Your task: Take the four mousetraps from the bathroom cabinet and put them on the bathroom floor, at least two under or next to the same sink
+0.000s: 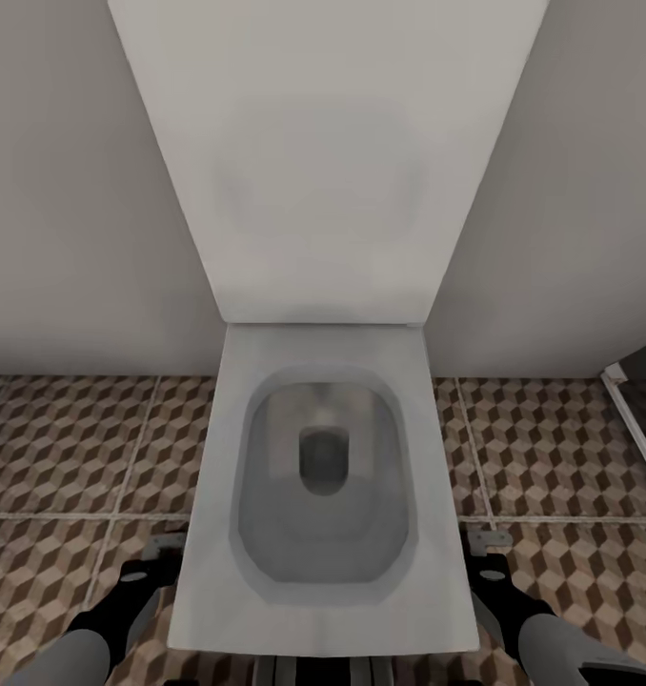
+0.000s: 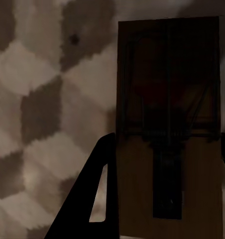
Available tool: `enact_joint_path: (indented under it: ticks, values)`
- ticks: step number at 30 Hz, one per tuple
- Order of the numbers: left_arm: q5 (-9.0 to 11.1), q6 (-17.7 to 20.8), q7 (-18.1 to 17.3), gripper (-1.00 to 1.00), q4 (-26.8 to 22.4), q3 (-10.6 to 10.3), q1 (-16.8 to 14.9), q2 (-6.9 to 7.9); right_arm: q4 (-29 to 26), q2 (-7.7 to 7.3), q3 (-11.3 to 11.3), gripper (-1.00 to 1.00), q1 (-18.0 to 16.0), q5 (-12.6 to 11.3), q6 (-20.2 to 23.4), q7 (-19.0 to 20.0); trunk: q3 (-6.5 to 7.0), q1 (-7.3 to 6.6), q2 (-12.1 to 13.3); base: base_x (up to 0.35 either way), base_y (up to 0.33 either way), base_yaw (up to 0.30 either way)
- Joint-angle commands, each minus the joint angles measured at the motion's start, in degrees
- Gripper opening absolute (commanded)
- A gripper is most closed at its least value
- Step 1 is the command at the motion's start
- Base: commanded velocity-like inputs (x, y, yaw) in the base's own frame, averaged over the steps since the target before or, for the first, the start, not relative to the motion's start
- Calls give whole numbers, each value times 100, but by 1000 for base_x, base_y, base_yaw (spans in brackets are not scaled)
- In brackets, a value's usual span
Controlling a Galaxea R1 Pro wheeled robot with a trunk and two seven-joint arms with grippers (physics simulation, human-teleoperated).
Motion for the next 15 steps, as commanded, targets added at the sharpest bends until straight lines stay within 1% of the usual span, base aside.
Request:
enact_joint_path:
  ticks: [1,2,15]
  values:
    - [-41,33,16,-100,6,16,3,-4,54,2,-19,-100,0,-18,-19,5,-27,4,-1,0,0,0]
    - [-41,31,16,-100,6,16,3,-4,54,2,-19,-100,0,-18,-19,5,-49,7,-3,0,0,0]
    - [-41,24,16,-100,-25,15,3,-4,54,2,-19,-100,0,-18,-19,5,-49,7,-3,0,0,0]
